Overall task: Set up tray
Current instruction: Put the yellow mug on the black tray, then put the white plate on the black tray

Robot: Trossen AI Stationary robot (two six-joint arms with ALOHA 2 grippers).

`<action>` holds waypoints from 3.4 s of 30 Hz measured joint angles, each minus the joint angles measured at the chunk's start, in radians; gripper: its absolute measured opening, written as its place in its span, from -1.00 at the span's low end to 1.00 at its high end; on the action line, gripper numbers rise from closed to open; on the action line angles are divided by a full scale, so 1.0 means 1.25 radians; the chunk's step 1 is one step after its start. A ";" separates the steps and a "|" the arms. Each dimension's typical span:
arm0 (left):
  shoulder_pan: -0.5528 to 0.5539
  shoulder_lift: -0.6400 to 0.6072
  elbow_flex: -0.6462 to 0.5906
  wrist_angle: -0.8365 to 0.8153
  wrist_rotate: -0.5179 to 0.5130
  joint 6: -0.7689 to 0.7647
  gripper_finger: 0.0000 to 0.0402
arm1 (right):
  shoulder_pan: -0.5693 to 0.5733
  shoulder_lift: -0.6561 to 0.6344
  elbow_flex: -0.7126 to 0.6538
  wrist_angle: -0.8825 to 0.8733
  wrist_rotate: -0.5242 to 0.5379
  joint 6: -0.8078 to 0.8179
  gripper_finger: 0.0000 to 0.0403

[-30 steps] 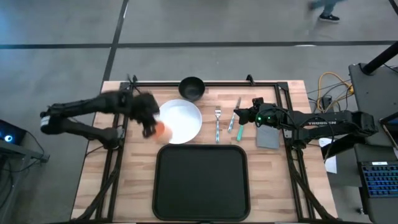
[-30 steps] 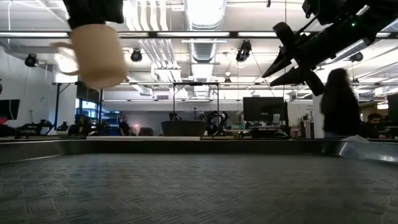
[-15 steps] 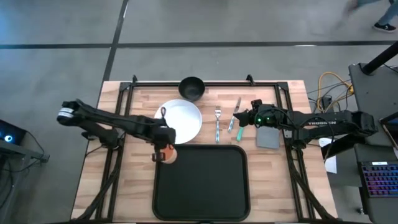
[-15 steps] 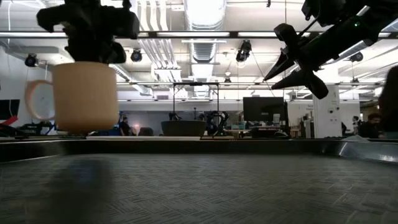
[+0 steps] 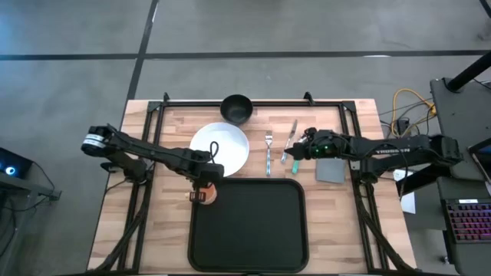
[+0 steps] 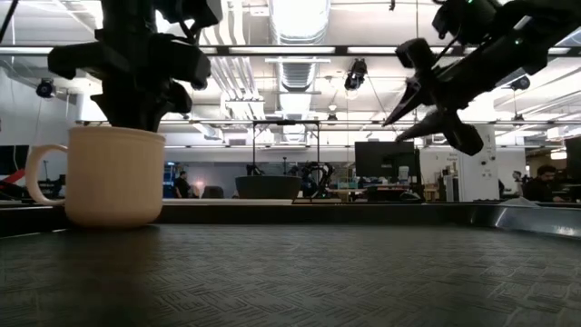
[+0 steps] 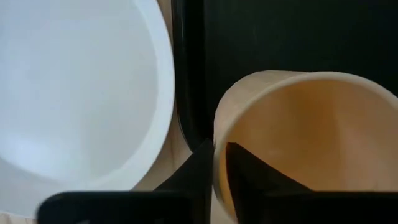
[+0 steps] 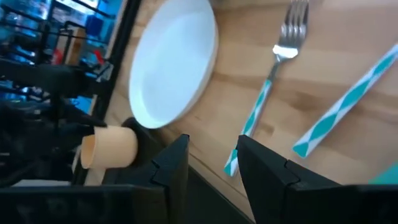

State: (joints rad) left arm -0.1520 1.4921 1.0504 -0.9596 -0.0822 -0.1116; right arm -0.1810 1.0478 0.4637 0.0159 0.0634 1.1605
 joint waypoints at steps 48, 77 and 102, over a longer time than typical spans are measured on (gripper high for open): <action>-0.037 -0.256 0.267 -0.137 -0.005 -0.351 -0.15 | -0.081 0.846 0.700 -0.158 -0.215 -0.049 -0.03; -0.058 -0.257 0.236 -0.145 -0.047 -0.316 -0.15 | -0.078 0.566 0.671 -0.577 0.027 -0.194 -0.96; -0.058 -0.256 0.207 -0.139 -0.066 -0.295 -0.15 | 0.157 0.559 0.474 -0.401 -0.309 -0.287 -0.96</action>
State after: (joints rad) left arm -0.2241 1.1721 1.3097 -1.1339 -0.1650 -0.4801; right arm 0.0151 1.7462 1.0562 -0.4850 -0.3232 0.8013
